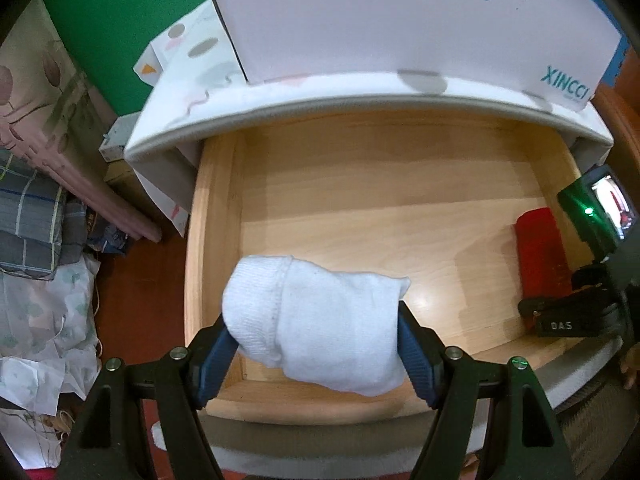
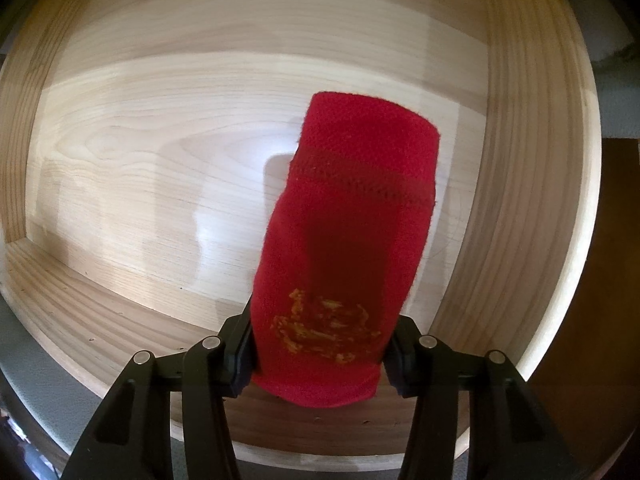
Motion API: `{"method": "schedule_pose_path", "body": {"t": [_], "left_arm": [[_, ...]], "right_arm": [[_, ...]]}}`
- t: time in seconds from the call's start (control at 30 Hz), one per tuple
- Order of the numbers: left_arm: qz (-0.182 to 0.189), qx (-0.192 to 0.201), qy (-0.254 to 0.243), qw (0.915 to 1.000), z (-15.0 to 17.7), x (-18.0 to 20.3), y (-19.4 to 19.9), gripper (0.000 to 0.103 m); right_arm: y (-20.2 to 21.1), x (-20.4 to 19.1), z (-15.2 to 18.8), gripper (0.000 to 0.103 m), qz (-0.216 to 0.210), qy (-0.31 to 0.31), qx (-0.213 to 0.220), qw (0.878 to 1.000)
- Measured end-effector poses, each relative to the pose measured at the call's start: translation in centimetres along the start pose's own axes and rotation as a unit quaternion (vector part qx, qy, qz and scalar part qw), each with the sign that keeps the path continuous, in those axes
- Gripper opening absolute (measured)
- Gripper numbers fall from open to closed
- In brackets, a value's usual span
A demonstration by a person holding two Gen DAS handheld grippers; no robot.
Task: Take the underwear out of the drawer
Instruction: 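Lift the white cloth up from the drawer with the left gripper, then carry the white cloth up over the white box with the left gripper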
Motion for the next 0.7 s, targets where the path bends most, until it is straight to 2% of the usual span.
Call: {"method": "schedule_pose_path", "body": {"t": [0.23, 0.4, 0.57, 0.7], "left_arm": [[-0.010, 0.035, -0.014, 0.9993, -0.3, 0.5, 3.2, 0.075], [-0.006, 0.076, -0.014, 0.9970, -1.2, 0.1, 7.1, 0.075], [-0.010, 0.133, -0.009, 0.9910, -3.5, -1.0, 12.6, 0.075], [0.002, 0.176, -0.007, 0.9843, -6.3, -1.4, 16.5, 0.075]], "right_arm": [[-0.1, 0.0, 0.0, 0.049, 0.000, 0.000, 0.001, 1.000], [-0.3, 0.2, 0.0, 0.049, -0.003, 0.000, 0.002, 1.000], [-0.1, 1.0, -0.8, 0.049, -0.006, 0.000, 0.001, 1.000], [-0.1, 1.2, -1.0, 0.049, -0.006, 0.001, 0.002, 1.000]]}}
Point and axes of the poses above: each gripper's, at about its wrist camera, not at the fingertips, and y roughly against the way its jaws point, x to its right, z to its underside, the point moved 4 cm from there along -y, roughly the way its jaws point, and after that the axes turned 11 degrees about z, right-handed, at the moved point
